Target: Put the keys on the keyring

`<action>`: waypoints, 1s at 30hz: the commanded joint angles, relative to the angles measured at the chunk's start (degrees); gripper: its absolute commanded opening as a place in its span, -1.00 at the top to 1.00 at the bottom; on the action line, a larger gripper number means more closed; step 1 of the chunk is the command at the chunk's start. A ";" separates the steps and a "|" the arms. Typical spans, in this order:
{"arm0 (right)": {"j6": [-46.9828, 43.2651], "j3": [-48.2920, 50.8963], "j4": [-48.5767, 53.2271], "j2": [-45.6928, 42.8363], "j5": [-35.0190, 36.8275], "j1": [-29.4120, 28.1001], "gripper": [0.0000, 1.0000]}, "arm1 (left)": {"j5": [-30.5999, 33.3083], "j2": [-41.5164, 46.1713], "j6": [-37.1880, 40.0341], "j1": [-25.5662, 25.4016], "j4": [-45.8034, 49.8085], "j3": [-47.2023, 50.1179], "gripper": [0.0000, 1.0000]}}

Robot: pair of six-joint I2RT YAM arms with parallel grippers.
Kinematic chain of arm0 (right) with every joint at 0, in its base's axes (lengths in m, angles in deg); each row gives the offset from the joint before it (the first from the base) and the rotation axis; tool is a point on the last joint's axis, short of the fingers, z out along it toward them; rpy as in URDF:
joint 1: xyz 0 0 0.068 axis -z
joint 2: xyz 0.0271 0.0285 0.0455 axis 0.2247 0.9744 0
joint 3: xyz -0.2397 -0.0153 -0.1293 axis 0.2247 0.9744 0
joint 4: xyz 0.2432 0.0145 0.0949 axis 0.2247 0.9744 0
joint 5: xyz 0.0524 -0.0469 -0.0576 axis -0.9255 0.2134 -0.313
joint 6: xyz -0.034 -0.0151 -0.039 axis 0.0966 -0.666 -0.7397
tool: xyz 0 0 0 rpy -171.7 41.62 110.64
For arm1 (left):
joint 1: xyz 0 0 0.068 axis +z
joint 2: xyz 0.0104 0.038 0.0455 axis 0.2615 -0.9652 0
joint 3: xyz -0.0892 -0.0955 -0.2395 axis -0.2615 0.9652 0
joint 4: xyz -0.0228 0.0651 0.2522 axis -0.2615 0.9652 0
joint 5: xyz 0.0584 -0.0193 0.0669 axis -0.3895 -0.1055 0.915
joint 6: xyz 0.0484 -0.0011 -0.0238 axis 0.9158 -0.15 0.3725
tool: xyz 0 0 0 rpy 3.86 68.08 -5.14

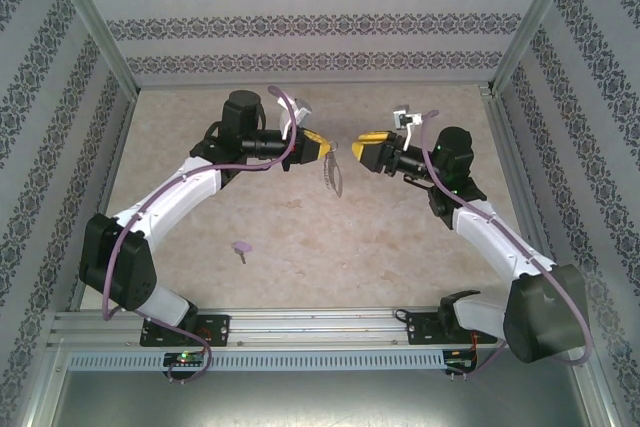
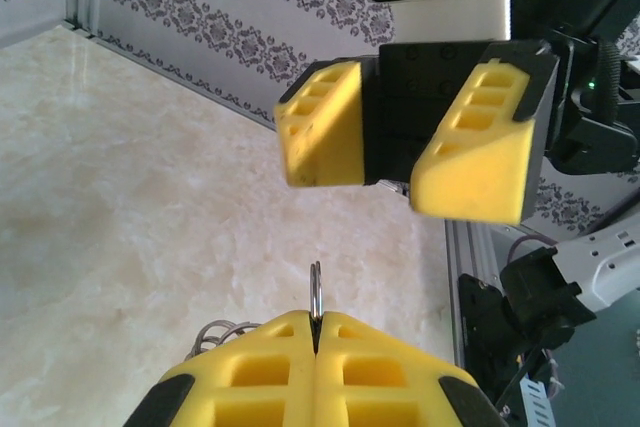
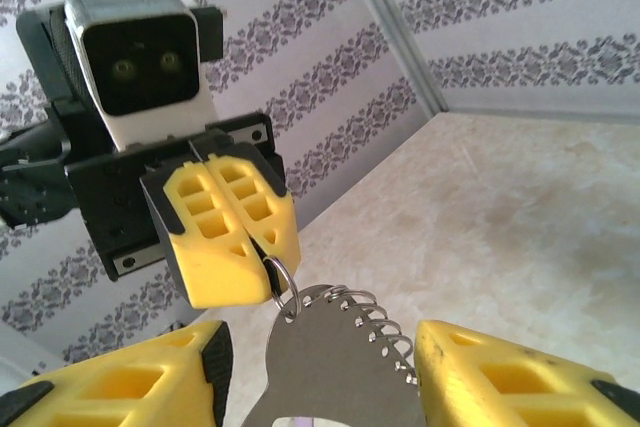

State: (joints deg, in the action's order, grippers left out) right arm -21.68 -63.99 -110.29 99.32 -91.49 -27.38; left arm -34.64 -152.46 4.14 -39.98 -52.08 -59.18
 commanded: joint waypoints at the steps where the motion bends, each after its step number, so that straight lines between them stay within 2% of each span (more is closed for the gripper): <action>1: -2.62 -1.79 -0.41 1.25 -3.67 -1.30 -0.01 | -3.64 -0.39 3.22 -0.80 3.65 -2.45 1.00; 8: -3.32 -2.93 -0.74 3.33 -4.40 -2.70 0.07 | -4.73 -0.73 3.55 -1.23 5.26 -3.00 1.00; 20: -3.58 -3.83 -0.71 4.52 -5.80 -3.63 0.38 | -4.91 -1.05 3.90 -1.75 5.99 -3.44 1.00; 30: -4.20 -3.16 -0.06 4.97 -7.65 -3.98 0.39 | -4.82 -0.98 3.84 -1.72 5.88 -3.75 1.00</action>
State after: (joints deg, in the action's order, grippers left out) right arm -24.52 -66.25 -109.59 103.89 -97.02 -30.53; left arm -37.41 -153.54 6.44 -41.05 -46.66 -60.80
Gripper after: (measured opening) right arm 0.308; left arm 0.049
